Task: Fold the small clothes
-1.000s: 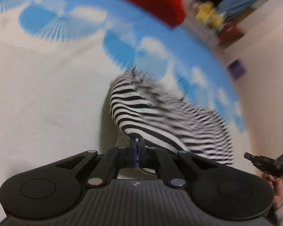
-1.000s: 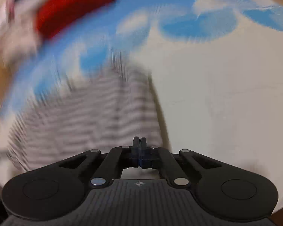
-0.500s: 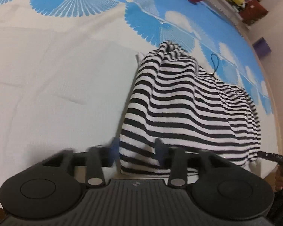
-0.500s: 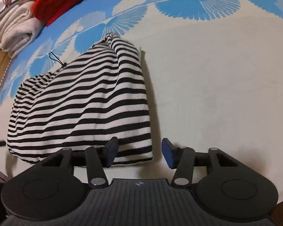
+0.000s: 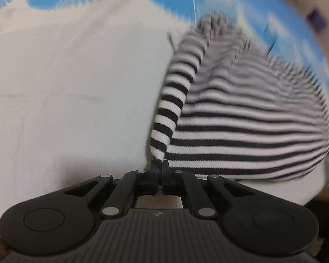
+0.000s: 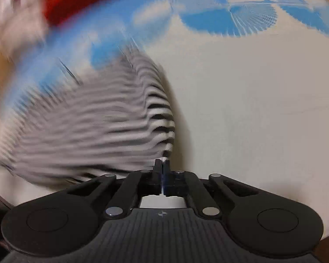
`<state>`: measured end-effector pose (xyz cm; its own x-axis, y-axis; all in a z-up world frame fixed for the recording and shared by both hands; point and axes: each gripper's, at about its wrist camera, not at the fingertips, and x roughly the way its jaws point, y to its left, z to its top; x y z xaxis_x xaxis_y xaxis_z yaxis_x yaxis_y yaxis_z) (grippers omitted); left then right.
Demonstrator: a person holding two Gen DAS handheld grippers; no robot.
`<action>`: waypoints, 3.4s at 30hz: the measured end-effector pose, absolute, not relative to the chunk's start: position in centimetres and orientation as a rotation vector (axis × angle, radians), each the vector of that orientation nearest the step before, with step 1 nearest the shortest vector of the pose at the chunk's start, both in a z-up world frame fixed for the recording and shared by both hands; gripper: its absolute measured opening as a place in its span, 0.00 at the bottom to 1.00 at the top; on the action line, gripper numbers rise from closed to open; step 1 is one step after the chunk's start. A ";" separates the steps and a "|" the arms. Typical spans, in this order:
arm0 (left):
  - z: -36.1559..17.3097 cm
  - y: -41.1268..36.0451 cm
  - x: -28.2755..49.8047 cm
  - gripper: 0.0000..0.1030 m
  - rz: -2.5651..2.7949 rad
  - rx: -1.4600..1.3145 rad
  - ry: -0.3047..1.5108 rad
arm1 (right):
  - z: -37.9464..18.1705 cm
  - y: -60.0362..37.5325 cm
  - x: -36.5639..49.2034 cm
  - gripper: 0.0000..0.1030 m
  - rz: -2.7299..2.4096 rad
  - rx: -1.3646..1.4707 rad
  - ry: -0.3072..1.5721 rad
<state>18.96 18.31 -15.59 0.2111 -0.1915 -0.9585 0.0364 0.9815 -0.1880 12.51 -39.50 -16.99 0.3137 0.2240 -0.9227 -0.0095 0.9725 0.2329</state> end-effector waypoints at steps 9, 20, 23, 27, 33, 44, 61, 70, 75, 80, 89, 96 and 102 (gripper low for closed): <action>-10.5 17.9 19.2 0.29 -0.201 -0.237 1.093 | -14.1 -38.9 13.7 0.07 0.133 0.291 1.060; -14.5 11.1 21.5 0.38 -0.327 -0.028 1.272 | -17.5 -33.4 18.8 0.35 0.143 0.142 1.272; -12.6 12.8 22.6 0.38 -0.228 -0.135 1.153 | -15.1 -32.5 19.9 0.35 0.100 0.117 1.118; -12.2 14.6 24.0 0.38 -0.152 -0.239 1.118 | -13.4 -31.7 21.6 0.36 0.135 0.225 0.987; -15.7 15.7 26.1 0.27 0.067 -0.117 1.292 | -17.4 -30.5 24.8 0.51 0.035 0.194 1.191; -10.3 14.2 24.9 0.30 -0.325 -0.319 1.112 | -15.1 -31.8 23.4 0.52 0.033 0.251 1.047; -13.1 4.6 22.6 0.32 -0.347 0.045 1.156 | -14.4 -31.6 18.6 0.53 0.182 0.210 1.063; -12.9 6.2 21.7 0.32 -0.328 0.058 1.153 | -16.9 -32.3 16.4 0.53 0.129 0.078 1.203; -12.4 7.2 20.9 0.32 -0.329 0.037 1.147 | -15.4 -33.2 15.2 0.53 0.107 0.134 1.137; -12.3 8.5 20.3 0.32 -0.318 0.001 1.148 | -17.6 -32.9 14.6 0.57 0.084 0.036 1.238; -10.1 10.2 18.8 0.40 -0.195 0.036 1.031 | -12.0 -32.1 10.0 0.57 -0.048 0.123 0.920; -1.1 13.6 13.0 0.63 -0.189 0.059 0.723 | -8.9 -30.6 5.2 0.57 -0.114 0.237 0.804; 2.8 18.6 9.1 0.80 0.004 0.069 0.515 | -9.1 -29.6 4.1 0.58 -0.115 0.275 0.837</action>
